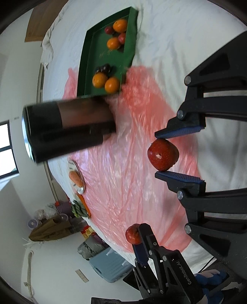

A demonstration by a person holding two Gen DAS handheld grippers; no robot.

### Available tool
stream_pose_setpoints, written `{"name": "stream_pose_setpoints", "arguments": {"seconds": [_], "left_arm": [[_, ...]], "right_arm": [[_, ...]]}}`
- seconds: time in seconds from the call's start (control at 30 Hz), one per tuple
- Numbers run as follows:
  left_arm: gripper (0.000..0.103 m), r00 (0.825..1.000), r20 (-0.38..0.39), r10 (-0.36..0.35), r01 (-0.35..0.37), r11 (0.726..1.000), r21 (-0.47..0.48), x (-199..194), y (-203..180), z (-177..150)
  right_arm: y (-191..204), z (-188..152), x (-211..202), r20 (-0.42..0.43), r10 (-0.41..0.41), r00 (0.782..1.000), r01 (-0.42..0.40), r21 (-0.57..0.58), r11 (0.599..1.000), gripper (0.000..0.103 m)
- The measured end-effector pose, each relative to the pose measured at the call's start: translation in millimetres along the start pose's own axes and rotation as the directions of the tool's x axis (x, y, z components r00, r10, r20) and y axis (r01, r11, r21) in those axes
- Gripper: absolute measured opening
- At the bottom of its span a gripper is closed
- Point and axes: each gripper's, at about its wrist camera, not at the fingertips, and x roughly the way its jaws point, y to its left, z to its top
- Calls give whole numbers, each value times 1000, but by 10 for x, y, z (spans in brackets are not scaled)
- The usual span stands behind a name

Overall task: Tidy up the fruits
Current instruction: 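Carry the apple with the left tool into the green tray while the right tool carries its apple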

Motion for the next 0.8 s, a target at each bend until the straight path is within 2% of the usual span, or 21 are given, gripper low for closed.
{"name": "stream_pose_setpoints", "arguments": {"seconds": [0.47,0.8], "left_arm": [[30,995,-35,-95,99,987,128,173,-853,209],[30,973,-42,-226,229,960,161,466,-1445,645]], "right_arm": [[-918,-49,-334,45,-129,991,125,95,988,29],[-1664,101,-408,63,-227,972,216,150,965,29]]}}
